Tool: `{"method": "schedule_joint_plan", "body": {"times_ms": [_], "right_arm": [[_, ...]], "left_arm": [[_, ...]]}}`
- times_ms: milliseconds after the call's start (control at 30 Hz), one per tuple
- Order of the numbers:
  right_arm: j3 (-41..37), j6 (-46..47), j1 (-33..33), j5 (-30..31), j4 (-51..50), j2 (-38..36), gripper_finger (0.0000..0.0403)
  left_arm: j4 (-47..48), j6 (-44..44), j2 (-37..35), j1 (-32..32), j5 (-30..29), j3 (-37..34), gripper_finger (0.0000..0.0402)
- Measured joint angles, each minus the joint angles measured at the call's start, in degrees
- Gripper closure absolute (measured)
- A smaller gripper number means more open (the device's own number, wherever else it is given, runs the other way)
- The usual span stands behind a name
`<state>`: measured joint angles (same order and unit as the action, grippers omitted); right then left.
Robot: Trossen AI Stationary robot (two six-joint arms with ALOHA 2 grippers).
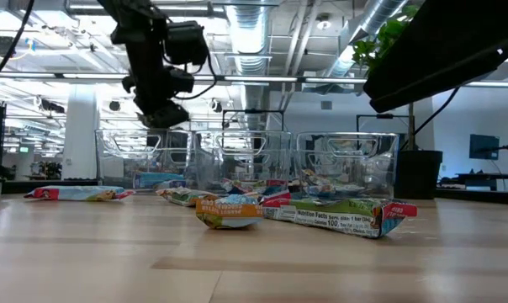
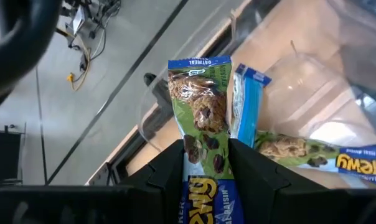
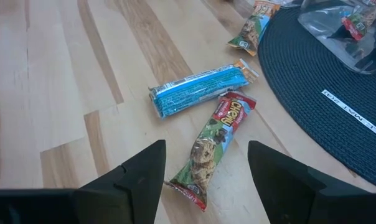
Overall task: Pick and place Granola Bars by type
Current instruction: Put the blue granola bar into the left transparent bin, then put the red granola bar into the middle transparent bin
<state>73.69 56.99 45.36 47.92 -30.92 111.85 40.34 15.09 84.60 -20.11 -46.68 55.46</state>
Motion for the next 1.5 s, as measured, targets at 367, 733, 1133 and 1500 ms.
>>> {"method": "schedule_joint_plan", "body": {"times_ms": [367,733,1133,1500], "right_arm": [[0.00,0.00,-0.24,0.00,0.07,0.00,0.0182],[0.00,0.02,-0.24,0.00,0.09,0.00,0.0182],[0.00,3.51,-1.61,0.00,0.39,0.00,0.0182],[0.02,4.08,-8.18,-4.01,4.26,0.14,0.0182]], "left_arm": [[-3.05,-1.64,-0.02,-1.67,6.09,-1.42,0.0286],[-3.94,-2.37,-0.02,-1.67,7.94,-1.42,0.0245],[-3.76,-8.75,-1.39,1.01,13.34,-1.37,0.0253],[-1.86,-14.78,-12.16,12.78,28.95,-1.31,0.0276]]}}
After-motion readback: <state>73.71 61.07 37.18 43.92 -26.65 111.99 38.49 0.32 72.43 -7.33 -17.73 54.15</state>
